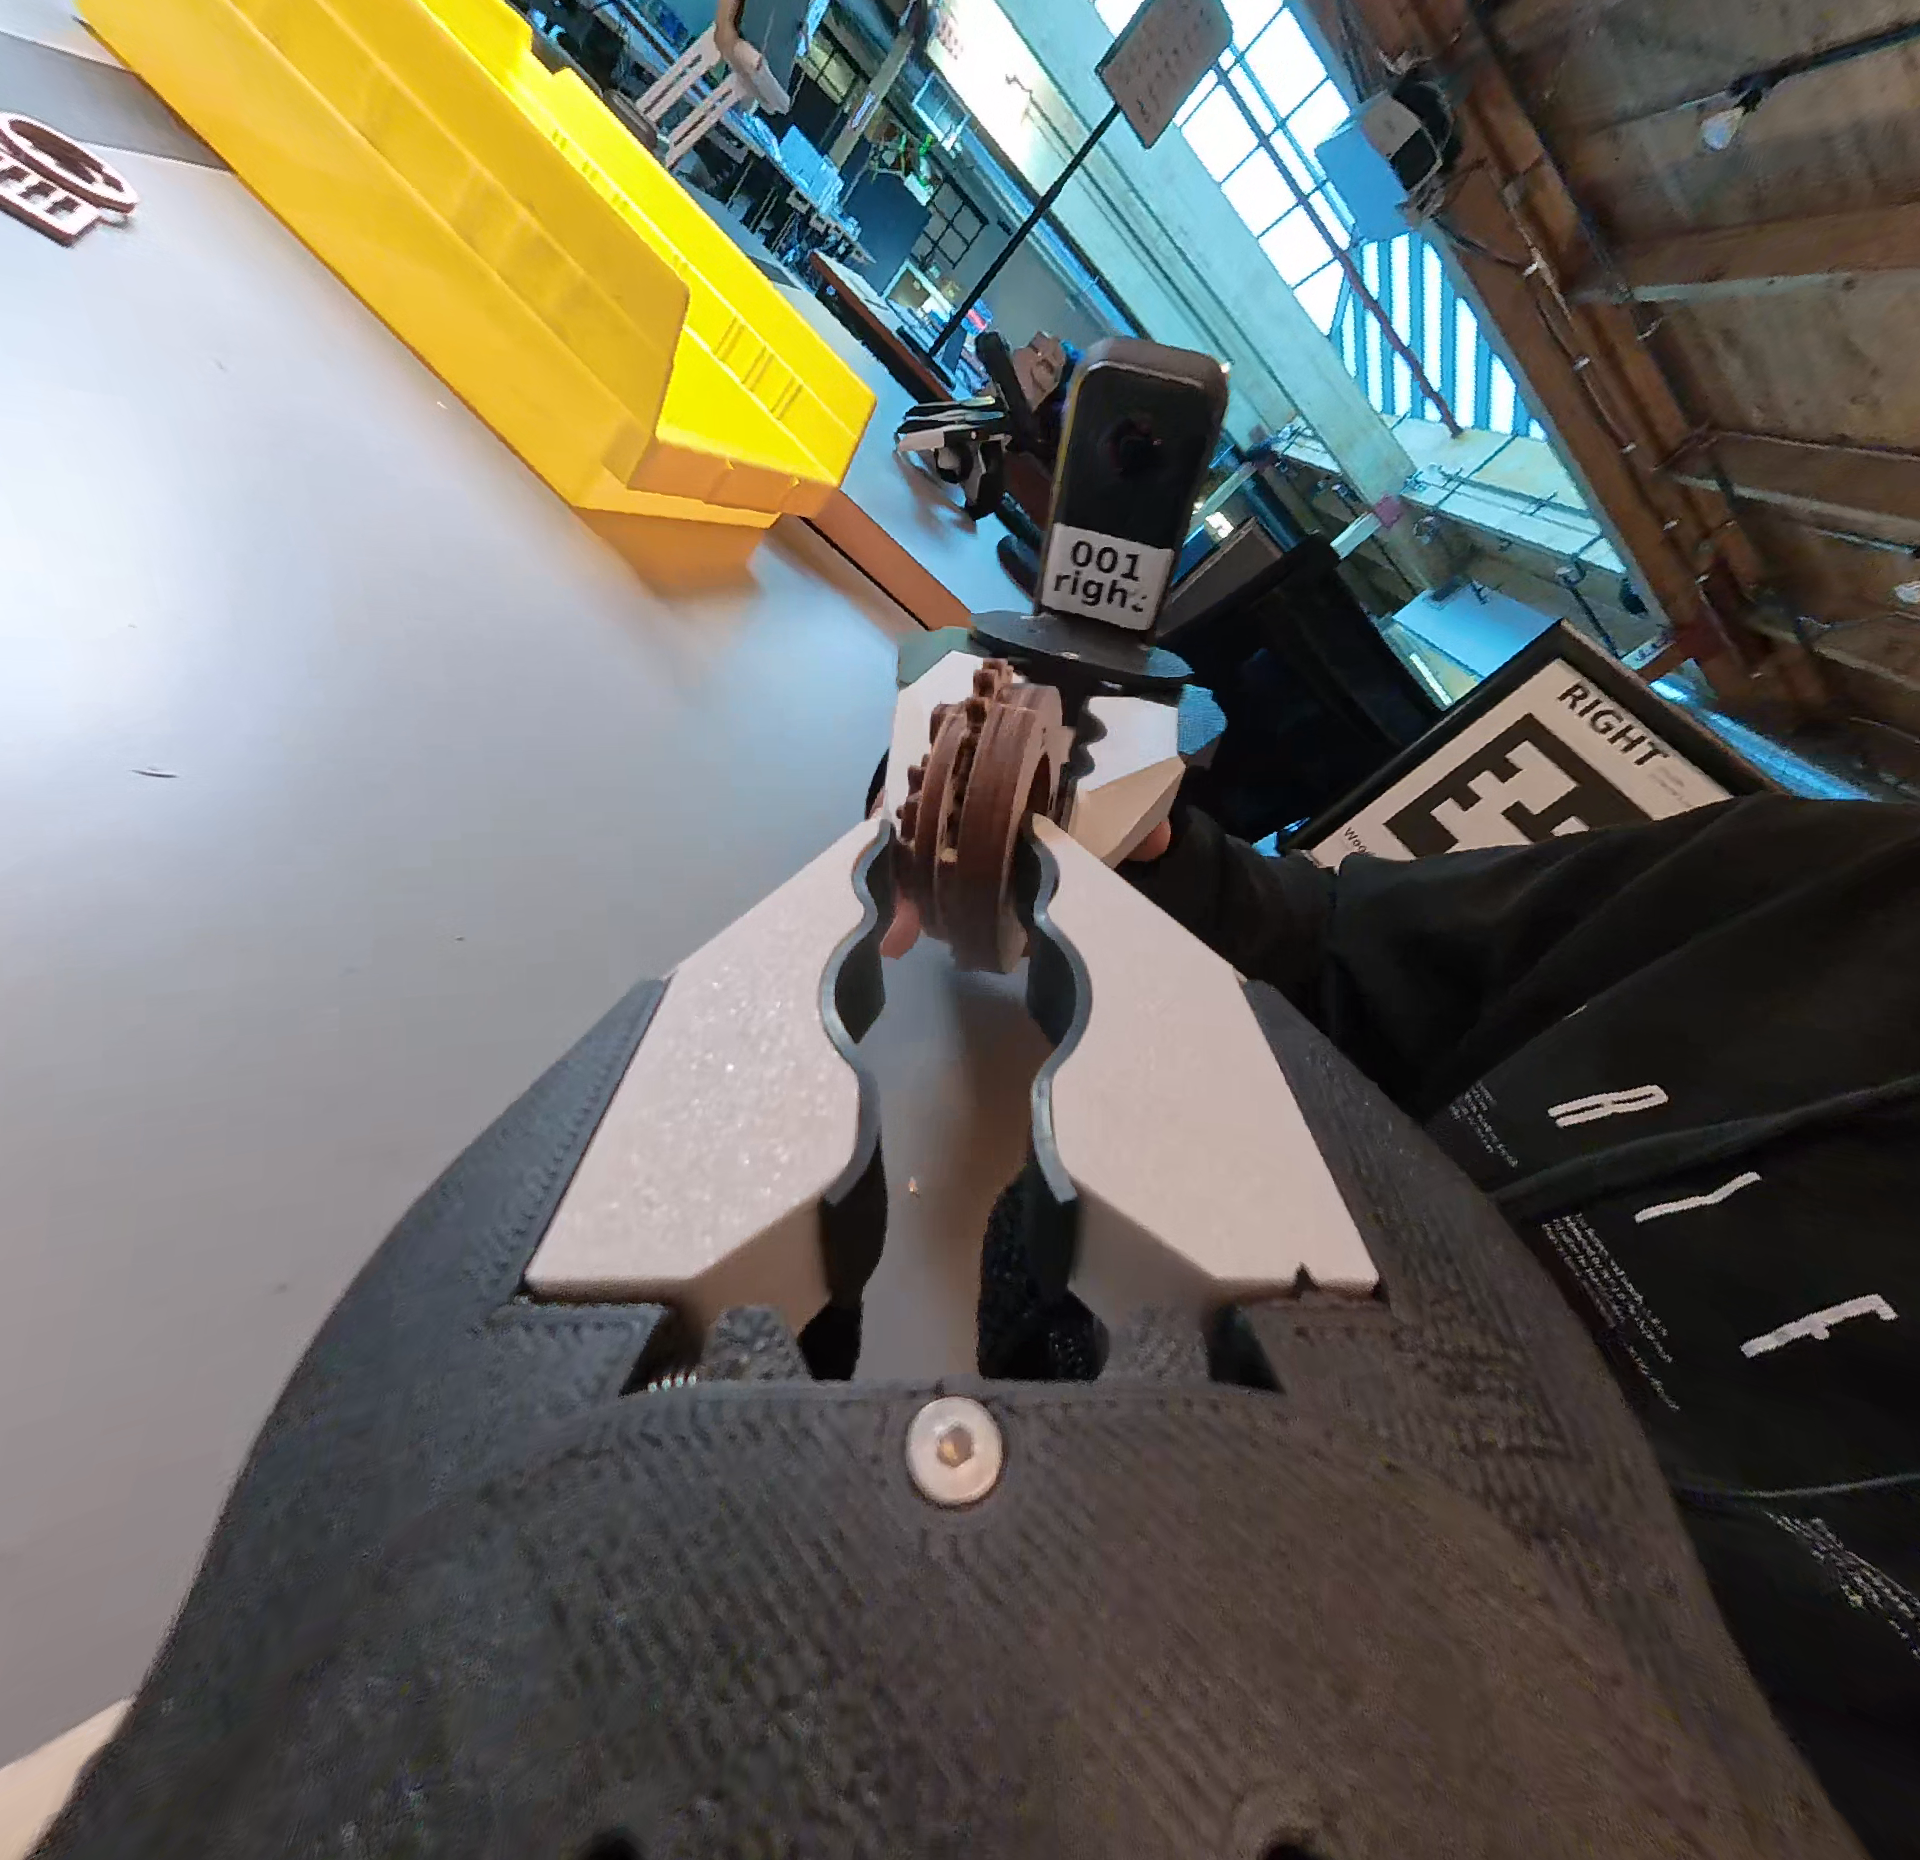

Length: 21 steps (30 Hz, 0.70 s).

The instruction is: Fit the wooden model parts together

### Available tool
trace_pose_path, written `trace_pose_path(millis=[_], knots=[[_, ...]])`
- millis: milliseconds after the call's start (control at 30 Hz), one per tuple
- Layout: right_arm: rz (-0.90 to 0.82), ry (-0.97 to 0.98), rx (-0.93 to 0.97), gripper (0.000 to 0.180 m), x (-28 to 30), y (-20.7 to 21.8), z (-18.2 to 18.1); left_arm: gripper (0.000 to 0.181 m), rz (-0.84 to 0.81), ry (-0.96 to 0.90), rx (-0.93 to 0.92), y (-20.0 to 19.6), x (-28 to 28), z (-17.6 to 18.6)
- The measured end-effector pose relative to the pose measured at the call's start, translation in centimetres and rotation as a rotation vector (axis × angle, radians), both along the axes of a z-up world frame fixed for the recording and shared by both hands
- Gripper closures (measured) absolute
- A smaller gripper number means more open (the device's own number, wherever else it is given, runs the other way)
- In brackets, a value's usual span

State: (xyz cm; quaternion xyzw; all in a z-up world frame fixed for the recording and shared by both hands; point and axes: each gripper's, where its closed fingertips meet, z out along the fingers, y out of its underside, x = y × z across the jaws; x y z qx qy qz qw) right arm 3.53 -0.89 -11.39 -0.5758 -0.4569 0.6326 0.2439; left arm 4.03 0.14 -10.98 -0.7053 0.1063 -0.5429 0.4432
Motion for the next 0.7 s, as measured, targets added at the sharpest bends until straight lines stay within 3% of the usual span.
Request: trace_pose_path(millis=[267, 500, 533, 633, 700], knots=[[-0.042, -0.020, 0.025, 0.155, -0.3, 0.3, -0.5, 0.161, -0.003, -0.054, -0.060, 0.3, -0.2, -0.4], [-0.006, 0.051, -0.181, 0.155, 0.0, 0.8, 0.5, 0.159, -0.017, -0.178, -0.042, 0.5, 0.0, 0.3], [-0.011, 0.062, -0.181, 0.156, 0.1, 1.0, 0.6, 0.151, -0.011, -0.182, -0.029, 0.6, -0.1, 0.5], [-0.069, 0.070, -0.020, 0.156, 0.5, 1.7, 1.1, 0.141, 0.003, -0.110, -0.001, 0.7, -0.7, 0.1], [-0.130, 0.016, 0.247, 0.156, 0.6, 2.2, 0.2, 0.135, 0.022, -0.005, 0.030, 0.8, -1.2, -0.6]])
